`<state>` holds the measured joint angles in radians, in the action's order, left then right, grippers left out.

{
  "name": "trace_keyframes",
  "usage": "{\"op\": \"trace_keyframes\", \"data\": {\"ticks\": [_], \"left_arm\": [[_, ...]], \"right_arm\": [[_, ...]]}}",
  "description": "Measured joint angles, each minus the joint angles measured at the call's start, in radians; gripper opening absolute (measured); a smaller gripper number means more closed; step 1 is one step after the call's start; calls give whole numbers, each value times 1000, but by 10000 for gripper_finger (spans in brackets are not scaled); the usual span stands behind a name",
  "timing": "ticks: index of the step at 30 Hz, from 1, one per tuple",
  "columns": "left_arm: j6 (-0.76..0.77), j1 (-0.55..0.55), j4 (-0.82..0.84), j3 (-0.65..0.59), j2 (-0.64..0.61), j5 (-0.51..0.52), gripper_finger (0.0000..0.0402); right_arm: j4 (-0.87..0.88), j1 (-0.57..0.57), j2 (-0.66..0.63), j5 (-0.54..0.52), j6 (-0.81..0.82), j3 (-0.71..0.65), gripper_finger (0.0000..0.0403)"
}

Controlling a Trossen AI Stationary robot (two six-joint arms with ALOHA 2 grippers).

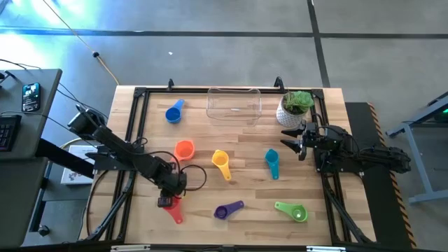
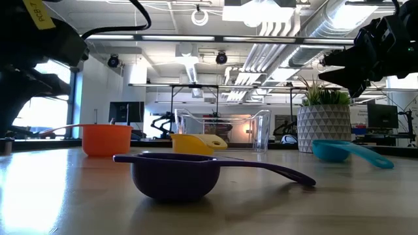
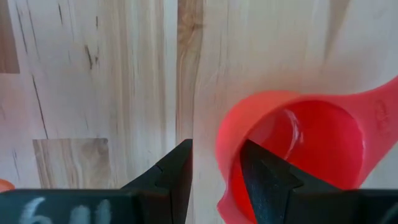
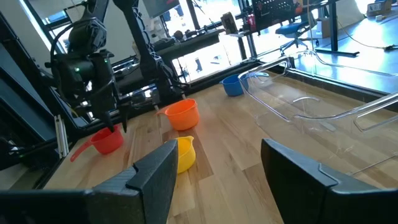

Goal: Nest measuring cups in basket
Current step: Stack the red measuring cup on the top of the orange measuring cup

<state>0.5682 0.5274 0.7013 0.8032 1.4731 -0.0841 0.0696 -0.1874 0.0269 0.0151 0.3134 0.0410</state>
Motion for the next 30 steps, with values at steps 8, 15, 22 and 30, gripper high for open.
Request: {"op": "trace_keyframes", "data": {"ticks": [8, 15, 22, 30], "left_arm": [[-24, 0, 3, 0, 3, -5, 67], [-154, -4, 7, 1, 3, -69, 8], [-315, -32, 151, 72, 3, -51, 5], [-661, -136, 397, 233, 3, 26, 4]], "right_arm": [[0, 0, 0, 0, 0, 0, 222], [0, 0, 0, 0, 0, 0, 222], [0, 0, 0, 0, 0, 0, 222], [0, 0, 0, 0, 0, 0, 222]]}}
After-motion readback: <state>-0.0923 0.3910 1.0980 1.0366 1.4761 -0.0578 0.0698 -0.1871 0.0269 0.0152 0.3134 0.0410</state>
